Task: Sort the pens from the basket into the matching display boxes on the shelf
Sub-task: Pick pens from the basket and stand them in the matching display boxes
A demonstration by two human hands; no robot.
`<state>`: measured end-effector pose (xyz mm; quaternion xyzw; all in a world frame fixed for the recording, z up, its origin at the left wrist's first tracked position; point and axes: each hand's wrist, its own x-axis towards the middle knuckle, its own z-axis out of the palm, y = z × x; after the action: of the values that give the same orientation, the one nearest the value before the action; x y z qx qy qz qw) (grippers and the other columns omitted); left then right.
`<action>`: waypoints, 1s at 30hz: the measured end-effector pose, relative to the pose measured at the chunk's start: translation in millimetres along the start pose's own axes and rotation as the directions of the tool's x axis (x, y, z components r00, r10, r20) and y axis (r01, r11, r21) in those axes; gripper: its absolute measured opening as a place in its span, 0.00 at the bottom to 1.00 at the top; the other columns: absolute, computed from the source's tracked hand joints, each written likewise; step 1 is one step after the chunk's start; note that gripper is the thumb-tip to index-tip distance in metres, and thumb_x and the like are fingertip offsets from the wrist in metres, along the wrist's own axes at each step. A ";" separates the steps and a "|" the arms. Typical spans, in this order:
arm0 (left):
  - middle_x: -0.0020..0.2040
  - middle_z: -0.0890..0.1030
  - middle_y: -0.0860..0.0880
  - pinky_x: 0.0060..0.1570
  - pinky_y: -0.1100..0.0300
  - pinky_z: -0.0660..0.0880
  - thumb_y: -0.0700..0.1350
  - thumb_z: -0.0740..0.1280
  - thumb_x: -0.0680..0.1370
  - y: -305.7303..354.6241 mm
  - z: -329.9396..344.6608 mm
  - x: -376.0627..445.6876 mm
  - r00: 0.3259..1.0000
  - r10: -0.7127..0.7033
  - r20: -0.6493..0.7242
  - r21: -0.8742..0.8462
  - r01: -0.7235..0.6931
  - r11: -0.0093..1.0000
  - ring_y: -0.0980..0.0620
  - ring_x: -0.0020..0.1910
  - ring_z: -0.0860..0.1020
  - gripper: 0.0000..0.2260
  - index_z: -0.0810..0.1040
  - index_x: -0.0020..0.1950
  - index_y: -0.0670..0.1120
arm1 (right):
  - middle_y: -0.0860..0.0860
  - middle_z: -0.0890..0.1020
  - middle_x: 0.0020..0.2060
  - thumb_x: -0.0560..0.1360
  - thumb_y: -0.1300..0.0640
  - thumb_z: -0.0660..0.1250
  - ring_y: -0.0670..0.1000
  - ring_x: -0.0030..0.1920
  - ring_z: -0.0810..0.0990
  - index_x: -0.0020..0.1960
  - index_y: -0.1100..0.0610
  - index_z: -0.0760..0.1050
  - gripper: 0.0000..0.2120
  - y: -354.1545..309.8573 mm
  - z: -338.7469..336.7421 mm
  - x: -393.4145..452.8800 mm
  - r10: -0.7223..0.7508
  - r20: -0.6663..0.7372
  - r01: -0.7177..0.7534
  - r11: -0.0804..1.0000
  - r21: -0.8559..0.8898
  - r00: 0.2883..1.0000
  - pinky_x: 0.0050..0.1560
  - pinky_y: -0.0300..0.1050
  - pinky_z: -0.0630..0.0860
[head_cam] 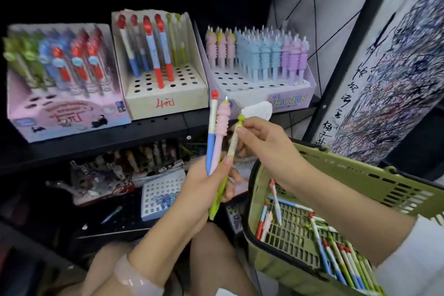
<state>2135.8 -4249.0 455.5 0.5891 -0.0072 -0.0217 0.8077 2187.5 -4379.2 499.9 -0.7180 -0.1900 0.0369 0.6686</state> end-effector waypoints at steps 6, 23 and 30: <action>0.31 0.80 0.46 0.20 0.65 0.64 0.51 0.66 0.71 27.7 -33.8 -0.1 0.989 0.092 -0.116 -0.024 -0.095 0.995 0.54 0.20 0.67 0.12 0.75 0.44 0.42 | 0.46 0.79 0.29 0.77 0.63 0.62 0.41 0.31 0.77 0.49 0.61 0.76 0.05 -12.6 39.5 21.0 0.014 0.108 -0.011 1.000 -0.025 0.994 0.36 0.33 0.75; 0.27 0.72 0.48 0.20 0.64 0.60 0.54 0.62 0.75 75.7 -101.6 14.8 0.948 0.201 -0.246 0.114 -0.177 0.978 0.55 0.19 0.59 0.11 0.71 0.49 0.48 | 0.56 0.79 0.40 0.80 0.60 0.58 0.55 0.40 0.80 0.50 0.60 0.69 0.03 -60.2 62.1 202.3 -0.404 -0.192 0.216 0.766 -0.605 0.894 0.36 0.42 0.72; 0.28 0.70 0.51 0.20 0.66 0.61 0.49 0.59 0.79 75.4 -110.4 17.7 0.955 0.207 -0.211 0.117 -0.185 0.976 0.56 0.20 0.60 0.05 0.72 0.54 0.55 | 0.55 0.76 0.37 0.80 0.58 0.56 0.54 0.35 0.75 0.54 0.63 0.69 0.08 -64.8 72.2 220.8 -0.440 -0.104 0.221 0.626 -0.748 0.892 0.35 0.46 0.70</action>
<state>2159.6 -4121.8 493.2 0.6222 0.0236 0.1250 0.7724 2355.1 -4237.5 600.0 -0.8707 -0.2233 -0.2658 0.3483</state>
